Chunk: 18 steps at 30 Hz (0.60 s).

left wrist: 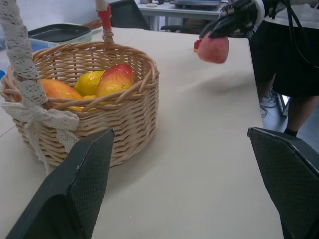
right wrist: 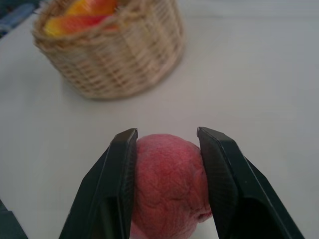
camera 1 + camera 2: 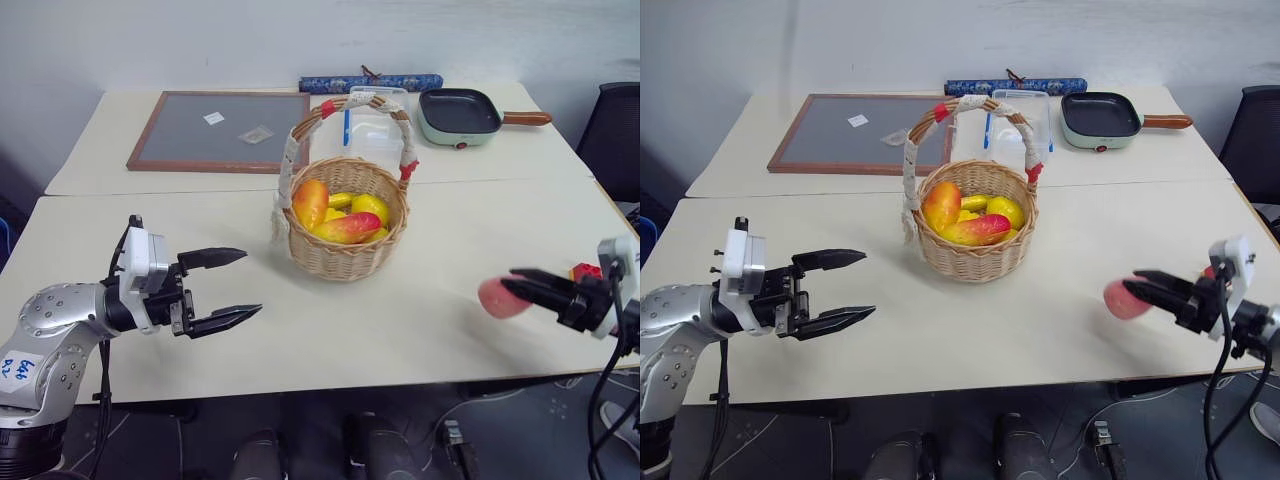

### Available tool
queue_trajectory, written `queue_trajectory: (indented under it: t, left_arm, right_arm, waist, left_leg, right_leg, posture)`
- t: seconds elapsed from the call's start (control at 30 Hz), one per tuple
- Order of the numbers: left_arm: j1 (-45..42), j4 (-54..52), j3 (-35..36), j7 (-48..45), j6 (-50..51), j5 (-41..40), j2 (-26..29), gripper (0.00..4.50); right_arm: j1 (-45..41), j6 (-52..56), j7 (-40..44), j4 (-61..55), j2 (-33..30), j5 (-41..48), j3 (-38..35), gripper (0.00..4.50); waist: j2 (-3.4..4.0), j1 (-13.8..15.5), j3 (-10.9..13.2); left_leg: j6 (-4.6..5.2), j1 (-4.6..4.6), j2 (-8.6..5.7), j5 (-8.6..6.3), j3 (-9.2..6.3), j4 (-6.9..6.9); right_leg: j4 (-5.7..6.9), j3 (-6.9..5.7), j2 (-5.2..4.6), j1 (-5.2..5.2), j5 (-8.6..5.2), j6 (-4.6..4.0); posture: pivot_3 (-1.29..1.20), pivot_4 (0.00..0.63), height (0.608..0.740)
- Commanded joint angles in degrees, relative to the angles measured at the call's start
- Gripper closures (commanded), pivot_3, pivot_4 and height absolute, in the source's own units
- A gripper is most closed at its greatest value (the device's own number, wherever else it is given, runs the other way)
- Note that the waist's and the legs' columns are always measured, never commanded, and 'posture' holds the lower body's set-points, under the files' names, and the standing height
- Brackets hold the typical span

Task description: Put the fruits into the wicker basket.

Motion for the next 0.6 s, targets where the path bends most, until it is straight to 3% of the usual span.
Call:
queue_trajectory:
  t: [0.03, 0.23, 0.3, 0.43, 0.6]
  left_arm:
    - [0.5, -0.4, 1.96, 1.02, -0.67, -0.35, 0.39, 0.0]
    - [2.33, -1.55, 4.44, 3.25, 0.48, -2.39, -0.21, 0.0]
    - [3.18, -2.51, 4.84, 3.79, 0.68, -2.66, -0.28, 0.0]
    - [4.7, -4.65, 5.9, 5.64, 1.21, -3.46, -0.65, 0.0]
    - [6.22, -6.78, 6.65, 7.34, 1.42, -4.13, -0.91, 0.0]
  right_arm:
    - [-10.8, 3.73, -6.78, -11.07, 4.32, 6.25, 6.12, 2.96]
    - [-26.8, -5.31, -19.88, -7.71, 21.59, -4.07, 17.46, 2.96]
    - [-30.01, -9.79, -22.56, -3.11, 25.34, -10.16, 21.3, 2.96]
    - [-33.16, -17.38, -26.75, 4.06, 32.12, -17.61, 25.23, 2.96]
    - [-32.7, -21.8, -26.64, 5.18, 34.75, -21.3, 27.26, 1.4]
  waist:
    - [0.03, -0.52, 0.02]
    - [0.01, -0.29, 0.01]
    - [0.0, -0.03, 0.01]
    - [-0.03, 0.06, -0.01]
    - [-0.03, -0.12, -0.01]
  left_leg:
    - [0.0, -0.01, 0.0, 0.0, 0.02, 0.0]
    - [-0.13, -0.33, 0.02, 0.06, 0.0, -0.06]
    - [-0.1, -1.0, -0.05, 0.14, 0.02, 0.17]
    - [-0.04, -1.29, -0.11, 0.15, 0.06, 0.29]
    - [-0.01, -1.35, -0.12, 0.13, 0.06, 0.24]
  right_leg:
    - [0.02, 0.03, 0.0, -0.04, 0.0, -0.01]
    - [0.22, -0.03, -0.01, -0.45, 0.01, -0.09]
    - [0.61, -0.02, -0.09, -1.2, 0.03, -0.04]
    - [0.77, -0.02, -0.13, -1.55, 0.06, 0.0]
    - [0.75, -0.02, -0.13, -1.6, 0.06, 0.0]
  posture:
    - [0.0, 0.15, 0.74]
    - [0.0, 0.15, 0.74]
    - [0.0, 0.15, 0.74]
    - [0.0, 0.15, 0.74]
    - [0.0, 0.15, 0.74]
